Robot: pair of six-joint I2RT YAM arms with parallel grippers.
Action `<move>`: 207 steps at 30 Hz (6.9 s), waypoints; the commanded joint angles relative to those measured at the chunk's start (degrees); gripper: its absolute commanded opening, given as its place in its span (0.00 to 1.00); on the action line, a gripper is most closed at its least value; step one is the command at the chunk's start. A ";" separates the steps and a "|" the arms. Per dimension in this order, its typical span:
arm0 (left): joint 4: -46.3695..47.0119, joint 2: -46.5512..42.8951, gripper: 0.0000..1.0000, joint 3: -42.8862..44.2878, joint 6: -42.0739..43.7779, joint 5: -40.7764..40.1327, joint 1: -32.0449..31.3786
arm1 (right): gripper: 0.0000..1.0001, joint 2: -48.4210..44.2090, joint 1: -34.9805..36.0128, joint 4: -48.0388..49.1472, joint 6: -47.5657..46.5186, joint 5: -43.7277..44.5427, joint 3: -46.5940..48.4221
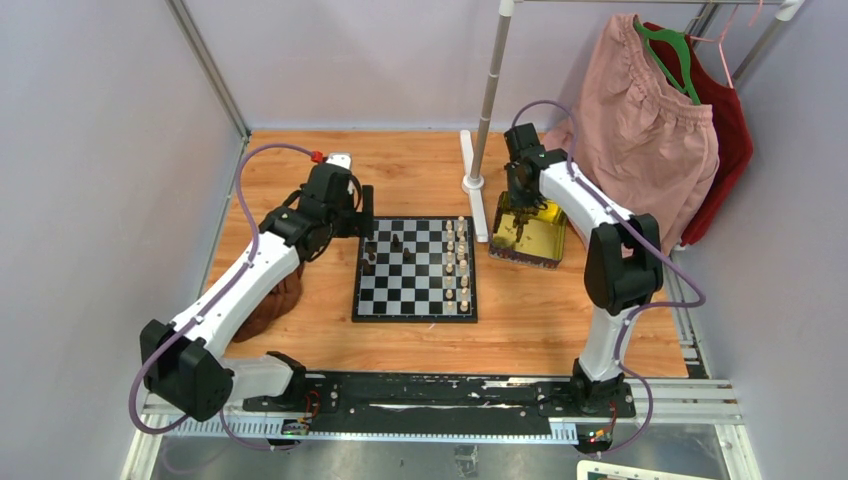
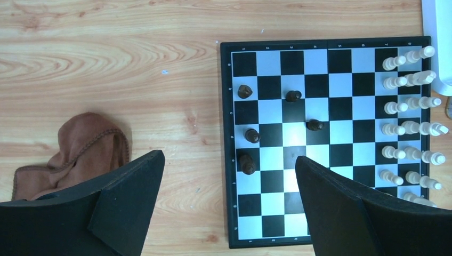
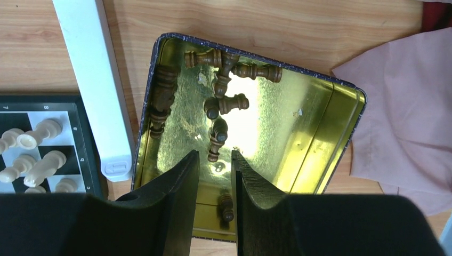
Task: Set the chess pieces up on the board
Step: Pick up the chess piece from the storage box, then place the chess piece on the chessboard, then pick up the chess piece from the storage box.
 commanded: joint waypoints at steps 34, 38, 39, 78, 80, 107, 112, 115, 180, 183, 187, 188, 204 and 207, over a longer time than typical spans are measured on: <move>2.04 2.69 1.00 2.19 1.03 0.32 0.43 | 0.19 11.49 -3.36 3.59 1.08 -4.98 2.91; 2.19 2.83 1.00 2.06 1.22 0.23 0.43 | 0.03 10.76 -3.39 3.59 0.93 -4.60 2.73; 2.19 2.88 1.00 2.01 1.31 0.23 0.43 | 0.01 10.51 -3.44 3.59 0.94 -4.47 2.66; -1.71 -15.38 1.00 -4.65 0.94 -1.20 7.93 | 0.00 6.46 19.64 -5.68 -4.53 -3.13 20.35; -2.21 -16.54 1.00 -5.00 0.85 -1.55 7.98 | 0.00 7.91 22.26 -6.30 -4.52 -3.30 22.24; -2.22 -21.84 1.00 -7.33 -0.77 -0.69 7.98 | 0.00 23.25 38.29 -9.68 -5.39 -4.33 34.07; -1.77 -21.65 1.00 -7.61 -0.57 -0.67 7.98 | 0.00 23.82 38.56 -7.19 -5.64 -5.59 32.30; -1.57 -21.49 1.00 -7.76 -0.49 -0.56 7.98 | 0.00 24.57 38.56 -6.15 -5.84 -5.99 32.06; 0.20 -17.02 1.00 -4.65 0.09 0.63 7.98 | 0.34 16.42 36.16 -1.86 -7.29 -2.08 25.90; 0.64 -16.24 1.00 -4.44 -0.37 1.42 7.98 | 0.34 11.43 34.32 -1.41 -6.49 0.42 23.25; 0.94 -15.40 1.00 -4.44 -0.83 2.06 7.98 | 0.34 6.16 29.77 -0.98 -4.92 3.36 18.94; 0.98 -15.29 1.00 -4.56 -0.96 2.12 7.98 | 0.34 4.91 27.68 -0.86 -4.57 3.84 17.73; 1.26 -14.59 1.00 -5.84 -1.63 2.43 7.98 | 0.31 1.09 4.86 -0.78 1.79 6.22 3.16; 1.27 -14.44 1.00 -5.93 -1.62 2.43 7.98 | 0.31 1.99 2.67 -0.71 2.26 5.14 2.39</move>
